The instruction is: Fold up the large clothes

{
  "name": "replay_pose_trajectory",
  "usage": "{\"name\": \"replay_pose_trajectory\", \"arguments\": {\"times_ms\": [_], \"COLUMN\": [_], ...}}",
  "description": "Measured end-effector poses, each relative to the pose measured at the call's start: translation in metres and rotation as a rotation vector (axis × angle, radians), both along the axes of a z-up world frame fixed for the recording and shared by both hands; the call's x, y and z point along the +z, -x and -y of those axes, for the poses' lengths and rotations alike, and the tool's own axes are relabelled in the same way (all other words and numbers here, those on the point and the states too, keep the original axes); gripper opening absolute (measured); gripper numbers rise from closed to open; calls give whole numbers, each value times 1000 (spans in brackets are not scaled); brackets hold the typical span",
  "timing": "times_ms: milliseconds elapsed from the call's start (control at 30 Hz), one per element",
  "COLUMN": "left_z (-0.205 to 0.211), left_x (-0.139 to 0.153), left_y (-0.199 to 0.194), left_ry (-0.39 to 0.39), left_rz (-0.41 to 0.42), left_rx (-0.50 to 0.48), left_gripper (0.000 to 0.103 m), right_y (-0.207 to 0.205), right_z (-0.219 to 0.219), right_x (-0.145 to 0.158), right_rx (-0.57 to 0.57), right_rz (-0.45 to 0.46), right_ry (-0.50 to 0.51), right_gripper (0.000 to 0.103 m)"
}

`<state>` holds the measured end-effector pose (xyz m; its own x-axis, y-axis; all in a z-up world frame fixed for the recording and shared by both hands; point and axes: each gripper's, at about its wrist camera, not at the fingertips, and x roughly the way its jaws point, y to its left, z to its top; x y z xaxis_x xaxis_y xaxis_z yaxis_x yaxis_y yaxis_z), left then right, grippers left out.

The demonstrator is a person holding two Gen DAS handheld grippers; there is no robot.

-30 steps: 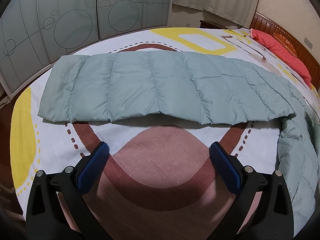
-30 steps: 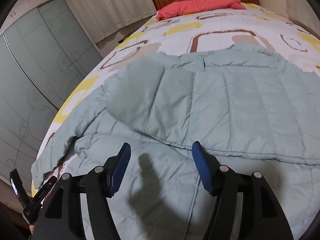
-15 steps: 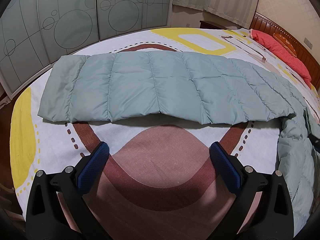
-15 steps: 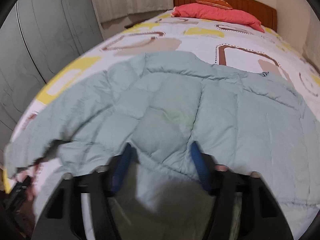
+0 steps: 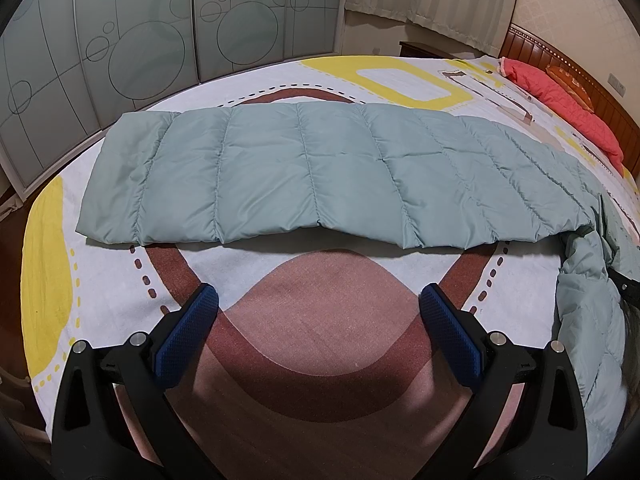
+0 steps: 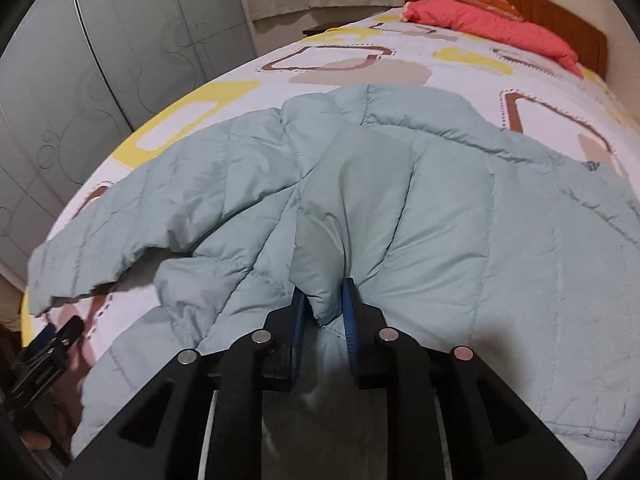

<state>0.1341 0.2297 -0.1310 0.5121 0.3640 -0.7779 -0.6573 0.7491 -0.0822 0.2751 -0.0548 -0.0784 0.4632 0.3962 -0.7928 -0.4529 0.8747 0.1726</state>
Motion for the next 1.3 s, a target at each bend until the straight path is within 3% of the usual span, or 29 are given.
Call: {"name": "replay_pose_trajectory", "arguments": {"times_ms": [267,400,500,633,733,900,1100,1200,1300], "left_z": [-1,-1,-1,-2,0,3,5,6,6], "left_x": [-1,-1,-1,-1,-2,-2,-2,-3,-3], "left_y": [1,0,-1,0,-2,-3,-5,-6,-7], "left_ry": [-8,-12,-15,-20,-24,-34,-46,-51,-51], "left_rz": [-4,-6,-7,-9,-10,-15,-25,-28,-28], "left_rx": [0,0,0,0,1,2,3,4,4], "left_gripper": [101,101,101,101,101,101,101,101,101], "right_y": [14,21,32,35,25,0,-36,-56,-57], "right_z": [4,19,41,104,188,297,319,321,319], "right_x": [5,14,29,45,48,29,0,-28,-15], "right_rx": [78,79,41,-111,-345,-654,-670,-639,-642], "right_rz": [-22,-32,24,65,96,63,42,-51,-38], "right_ry": [-30,-110,-140,-189,-186,-162,-112,-114,-83], "right_gripper": [21,61,62,62,58,48,48,48,48]}}
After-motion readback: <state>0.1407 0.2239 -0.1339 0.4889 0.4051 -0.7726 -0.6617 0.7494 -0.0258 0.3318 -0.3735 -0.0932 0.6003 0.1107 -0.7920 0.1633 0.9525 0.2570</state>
